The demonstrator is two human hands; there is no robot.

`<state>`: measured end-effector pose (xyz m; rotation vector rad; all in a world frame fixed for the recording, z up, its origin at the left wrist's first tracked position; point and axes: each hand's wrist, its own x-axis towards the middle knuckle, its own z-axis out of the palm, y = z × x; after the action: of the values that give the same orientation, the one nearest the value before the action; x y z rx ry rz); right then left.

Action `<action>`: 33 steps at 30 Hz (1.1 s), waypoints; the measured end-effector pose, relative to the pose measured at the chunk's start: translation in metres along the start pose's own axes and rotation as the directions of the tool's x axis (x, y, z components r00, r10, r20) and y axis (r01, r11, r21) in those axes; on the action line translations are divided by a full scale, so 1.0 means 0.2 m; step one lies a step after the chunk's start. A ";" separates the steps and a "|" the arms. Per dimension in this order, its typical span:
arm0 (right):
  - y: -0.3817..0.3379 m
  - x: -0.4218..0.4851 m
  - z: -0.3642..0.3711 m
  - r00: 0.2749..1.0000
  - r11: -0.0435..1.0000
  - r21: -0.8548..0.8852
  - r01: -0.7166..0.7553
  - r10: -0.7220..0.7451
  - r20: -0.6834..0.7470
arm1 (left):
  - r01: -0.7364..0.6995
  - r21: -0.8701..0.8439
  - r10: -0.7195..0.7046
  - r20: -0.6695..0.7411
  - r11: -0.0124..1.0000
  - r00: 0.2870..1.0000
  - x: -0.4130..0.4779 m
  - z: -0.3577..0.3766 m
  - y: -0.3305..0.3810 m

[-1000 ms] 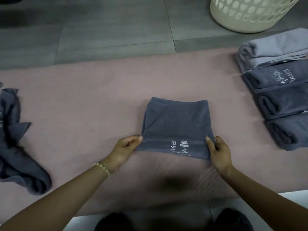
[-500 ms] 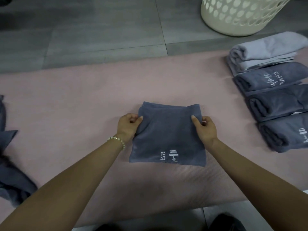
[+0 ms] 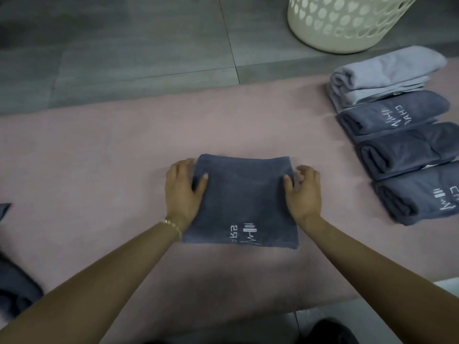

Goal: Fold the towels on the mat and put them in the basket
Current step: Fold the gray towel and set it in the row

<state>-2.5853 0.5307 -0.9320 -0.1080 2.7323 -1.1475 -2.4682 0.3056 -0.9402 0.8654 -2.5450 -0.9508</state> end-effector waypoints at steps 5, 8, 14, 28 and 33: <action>0.13 -0.21 -0.01 0.676 0.716 -0.152 0.682 -0.537 0.504 | -0.597 0.161 0.403 0.598 0.786 0.693 -0.33 0.03 -0.06; 0.23 -0.22 -0.01 0.572 0.605 -0.222 0.764 -0.477 0.667 | -0.677 0.262 0.369 0.677 0.687 0.636 -0.32 0.06 -0.16; 0.25 -0.21 -0.01 0.534 0.501 -0.288 0.816 -0.464 0.707 | -0.750 0.323 0.459 0.631 0.577 0.625 -0.28 0.08 -0.07; -0.11 0.00 -0.16 0.375 0.996 -0.093 -0.006 0.089 0.923 | 0.172 -0.133 0.011 0.819 0.976 0.574 0.03 -0.21 0.06; -0.07 0.06 -0.14 0.600 0.977 0.113 -0.181 0.018 0.799 | 0.415 -0.329 -0.159 0.590 0.848 0.792 0.00 -0.21 -0.02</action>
<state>-2.6031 0.5387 -0.9045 -0.3465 1.7925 -0.9774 -2.4472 0.2818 -0.9120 0.9667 -2.4533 -2.0529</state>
